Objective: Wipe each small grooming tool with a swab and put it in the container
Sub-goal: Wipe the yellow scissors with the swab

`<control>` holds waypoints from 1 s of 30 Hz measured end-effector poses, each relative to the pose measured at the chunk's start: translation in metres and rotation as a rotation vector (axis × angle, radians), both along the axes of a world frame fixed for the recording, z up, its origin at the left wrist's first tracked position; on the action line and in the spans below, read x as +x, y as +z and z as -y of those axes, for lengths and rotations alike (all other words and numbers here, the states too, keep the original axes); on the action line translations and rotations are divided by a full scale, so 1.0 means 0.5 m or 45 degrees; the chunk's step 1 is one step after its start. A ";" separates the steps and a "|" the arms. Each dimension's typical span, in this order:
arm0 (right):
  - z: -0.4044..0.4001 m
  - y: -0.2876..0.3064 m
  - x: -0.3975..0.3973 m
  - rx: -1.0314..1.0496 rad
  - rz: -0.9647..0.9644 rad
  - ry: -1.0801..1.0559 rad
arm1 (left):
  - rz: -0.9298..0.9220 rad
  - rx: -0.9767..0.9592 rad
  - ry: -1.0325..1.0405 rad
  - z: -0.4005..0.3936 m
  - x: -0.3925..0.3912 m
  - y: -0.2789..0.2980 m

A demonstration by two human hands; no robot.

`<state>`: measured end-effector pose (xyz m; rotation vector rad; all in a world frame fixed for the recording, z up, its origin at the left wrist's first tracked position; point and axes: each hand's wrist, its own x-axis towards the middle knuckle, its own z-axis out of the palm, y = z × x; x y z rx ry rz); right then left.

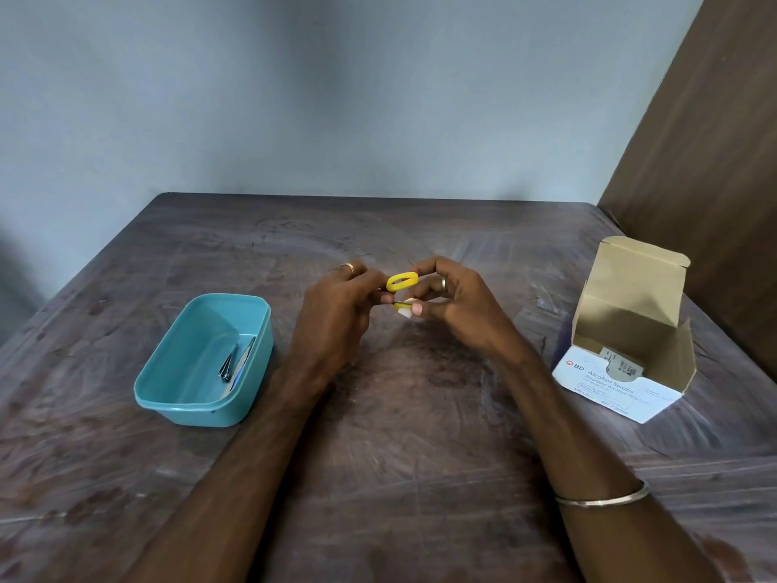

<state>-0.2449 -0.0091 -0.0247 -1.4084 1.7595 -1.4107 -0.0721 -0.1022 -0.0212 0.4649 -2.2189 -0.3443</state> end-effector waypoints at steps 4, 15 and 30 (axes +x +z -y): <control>0.001 0.002 0.001 0.017 0.171 0.049 | -0.056 0.046 0.022 0.004 -0.001 -0.004; -0.001 0.010 -0.007 -0.143 0.620 -0.263 | -0.271 0.908 0.028 -0.004 -0.010 0.005; 0.011 -0.001 0.024 -0.603 -0.672 -0.250 | -0.215 1.285 -0.018 -0.015 -0.019 -0.003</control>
